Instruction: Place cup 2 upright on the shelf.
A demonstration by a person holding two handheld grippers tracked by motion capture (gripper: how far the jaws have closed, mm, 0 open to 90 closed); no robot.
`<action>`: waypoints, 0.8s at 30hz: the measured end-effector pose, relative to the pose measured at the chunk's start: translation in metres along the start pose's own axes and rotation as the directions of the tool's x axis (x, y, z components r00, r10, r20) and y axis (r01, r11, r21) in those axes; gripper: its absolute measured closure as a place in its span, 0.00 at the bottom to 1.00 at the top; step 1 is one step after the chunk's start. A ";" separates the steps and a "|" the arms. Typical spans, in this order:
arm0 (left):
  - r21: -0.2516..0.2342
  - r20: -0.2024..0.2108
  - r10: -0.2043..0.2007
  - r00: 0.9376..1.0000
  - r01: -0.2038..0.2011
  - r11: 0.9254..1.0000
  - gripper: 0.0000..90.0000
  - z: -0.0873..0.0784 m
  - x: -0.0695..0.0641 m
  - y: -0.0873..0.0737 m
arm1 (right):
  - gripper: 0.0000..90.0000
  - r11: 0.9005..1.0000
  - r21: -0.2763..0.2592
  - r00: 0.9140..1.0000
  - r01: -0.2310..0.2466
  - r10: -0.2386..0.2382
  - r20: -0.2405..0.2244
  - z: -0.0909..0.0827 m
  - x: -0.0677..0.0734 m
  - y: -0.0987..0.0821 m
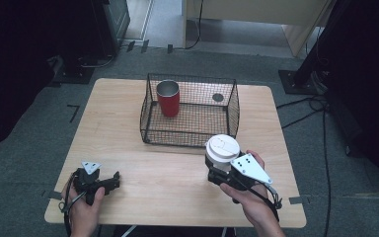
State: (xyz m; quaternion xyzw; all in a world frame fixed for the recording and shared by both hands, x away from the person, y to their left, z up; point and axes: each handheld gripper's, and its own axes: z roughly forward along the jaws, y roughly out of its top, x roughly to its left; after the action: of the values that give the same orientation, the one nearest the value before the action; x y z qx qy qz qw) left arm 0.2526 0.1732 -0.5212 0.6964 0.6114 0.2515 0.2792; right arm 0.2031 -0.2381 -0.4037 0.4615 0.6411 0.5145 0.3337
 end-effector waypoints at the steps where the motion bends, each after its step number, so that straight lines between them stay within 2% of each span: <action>1: 0.000 0.000 0.000 1.000 0.000 1.000 0.00 0.000 0.000 0.000 | 0.18 1.000 -0.004 1.000 0.005 -0.005 -0.001 0.001 0.000 0.002; 9: 0.000 0.000 0.001 1.000 -0.001 1.000 0.00 0.000 0.000 0.000 | 0.18 0.999 -0.029 1.000 0.018 -0.019 -0.004 0.012 0.006 0.018; 24: 0.004 0.000 0.002 1.000 -0.002 1.000 0.00 0.000 0.000 0.000 | 0.18 0.998 -0.055 1.000 0.026 -0.026 -0.003 0.044 0.015 0.046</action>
State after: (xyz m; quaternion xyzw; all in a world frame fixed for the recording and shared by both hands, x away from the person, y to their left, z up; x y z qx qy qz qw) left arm 0.2526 0.1734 -0.5209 0.6977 0.6110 0.2506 0.2778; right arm 0.2490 -0.2063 -0.3692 0.4426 0.6335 0.5284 0.3516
